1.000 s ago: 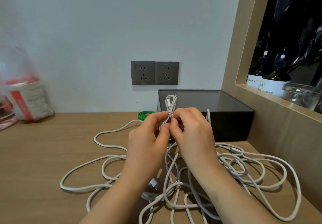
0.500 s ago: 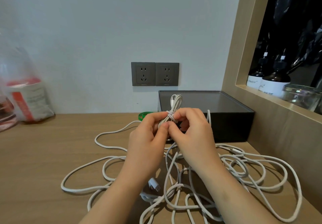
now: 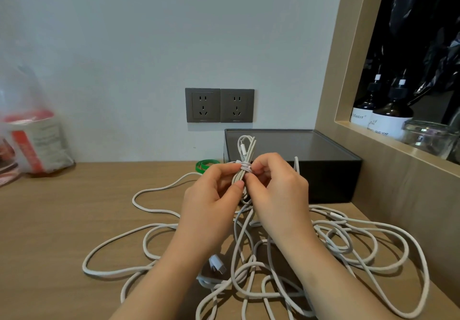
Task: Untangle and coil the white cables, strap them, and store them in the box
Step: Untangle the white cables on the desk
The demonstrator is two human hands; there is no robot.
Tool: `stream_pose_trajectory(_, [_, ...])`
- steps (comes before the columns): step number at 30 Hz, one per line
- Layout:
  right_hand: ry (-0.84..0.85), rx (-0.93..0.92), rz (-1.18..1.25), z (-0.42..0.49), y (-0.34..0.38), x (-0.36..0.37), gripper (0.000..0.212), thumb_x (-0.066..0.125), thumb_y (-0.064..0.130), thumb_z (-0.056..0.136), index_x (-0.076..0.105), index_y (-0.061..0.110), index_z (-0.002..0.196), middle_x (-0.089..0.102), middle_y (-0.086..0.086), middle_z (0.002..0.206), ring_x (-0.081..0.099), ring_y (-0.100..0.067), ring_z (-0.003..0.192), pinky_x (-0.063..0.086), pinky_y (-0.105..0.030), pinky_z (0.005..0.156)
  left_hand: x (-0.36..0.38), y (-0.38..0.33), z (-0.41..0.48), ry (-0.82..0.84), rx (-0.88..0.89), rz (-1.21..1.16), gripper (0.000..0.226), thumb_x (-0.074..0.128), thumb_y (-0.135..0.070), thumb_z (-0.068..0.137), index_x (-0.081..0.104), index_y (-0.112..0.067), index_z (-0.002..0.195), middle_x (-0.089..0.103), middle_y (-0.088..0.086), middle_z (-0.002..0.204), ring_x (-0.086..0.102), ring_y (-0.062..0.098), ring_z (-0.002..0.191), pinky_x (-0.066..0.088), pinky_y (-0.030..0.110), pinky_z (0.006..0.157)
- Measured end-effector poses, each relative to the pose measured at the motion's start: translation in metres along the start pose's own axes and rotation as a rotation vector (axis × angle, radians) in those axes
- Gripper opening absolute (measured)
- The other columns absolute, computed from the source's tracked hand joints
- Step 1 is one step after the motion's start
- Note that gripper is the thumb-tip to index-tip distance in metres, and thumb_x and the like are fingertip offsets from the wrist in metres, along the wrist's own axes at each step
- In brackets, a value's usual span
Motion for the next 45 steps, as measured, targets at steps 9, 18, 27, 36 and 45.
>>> stream_pose_trajectory(9, [-0.117, -0.032, 0.056, -0.0011, -0.0001, -0.0014, 0.01, 0.068, 0.008, 0.082, 0.067, 0.016, 0.088, 0.061, 0.008, 0.077, 0.056, 0.004, 0.07, 0.041, 0.0, 0.067, 0.0008, -0.0047, -0.001, -0.029, 0.044, -0.034, 0.029, 0.058, -0.006, 0.09, 0.061, -0.034, 0.096, 0.072, -0.014, 0.089, 0.066, -0.004, 0.086, 0.053, 0.015, 0.076])
stream_pose_trajectory(18, [-0.178, -0.039, 0.082, -0.0017, 0.0012, -0.0021, 0.009, 0.07, 0.01, 0.08, 0.068, 0.017, 0.086, 0.059, 0.013, 0.074, 0.06, -0.001, 0.075, 0.043, -0.001, 0.065, 0.0015, -0.0058, -0.0005, -0.03, 0.022, -0.092, 0.027, 0.055, -0.005, 0.091, 0.062, -0.031, 0.098, 0.072, -0.011, 0.09, 0.067, -0.001, 0.087, 0.054, 0.02, 0.078])
stream_pose_trajectory(27, [-0.146, -0.047, 0.06, -0.0011, -0.0009, -0.0012, 0.01, 0.069, 0.008, 0.08, 0.069, 0.017, 0.083, 0.059, 0.011, 0.079, 0.056, 0.005, 0.071, 0.042, 0.0, 0.067, 0.0005, -0.0056, -0.0004, -0.035, 0.036, -0.073, 0.028, 0.055, -0.006, 0.092, 0.062, -0.033, 0.097, 0.072, -0.014, 0.09, 0.066, -0.002, 0.087, 0.053, 0.017, 0.074])
stream_pose_trajectory(36, [0.225, 0.212, 0.216, 0.0057, -0.0039, -0.0019, 0.018, 0.063, 0.016, 0.084, 0.057, 0.029, 0.073, 0.051, 0.002, 0.084, 0.049, -0.003, 0.068, 0.041, -0.008, 0.059, -0.0021, -0.0005, 0.0008, -0.003, -0.022, -0.015, 0.028, 0.053, -0.009, 0.093, 0.062, -0.035, 0.095, 0.069, -0.008, 0.083, 0.065, 0.009, 0.082, 0.054, 0.029, 0.08])
stream_pose_trajectory(45, [0.171, 0.122, 0.119, 0.006, -0.0043, -0.0007, 0.023, 0.069, 0.013, 0.078, 0.049, 0.024, 0.071, 0.055, -0.002, 0.077, 0.054, -0.012, 0.067, 0.044, -0.014, 0.057, -0.0025, -0.0007, 0.003, 0.026, -0.084, -0.129, 0.028, 0.048, -0.003, 0.094, 0.066, -0.025, 0.097, 0.072, -0.005, 0.089, 0.067, 0.009, 0.085, 0.054, 0.026, 0.076])
Point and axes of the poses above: each hand's wrist, its own z-axis towards the middle knuckle, its own x-axis out of the palm, y = z × x, the point moved 3 cm from there along z, towards the middle knuckle
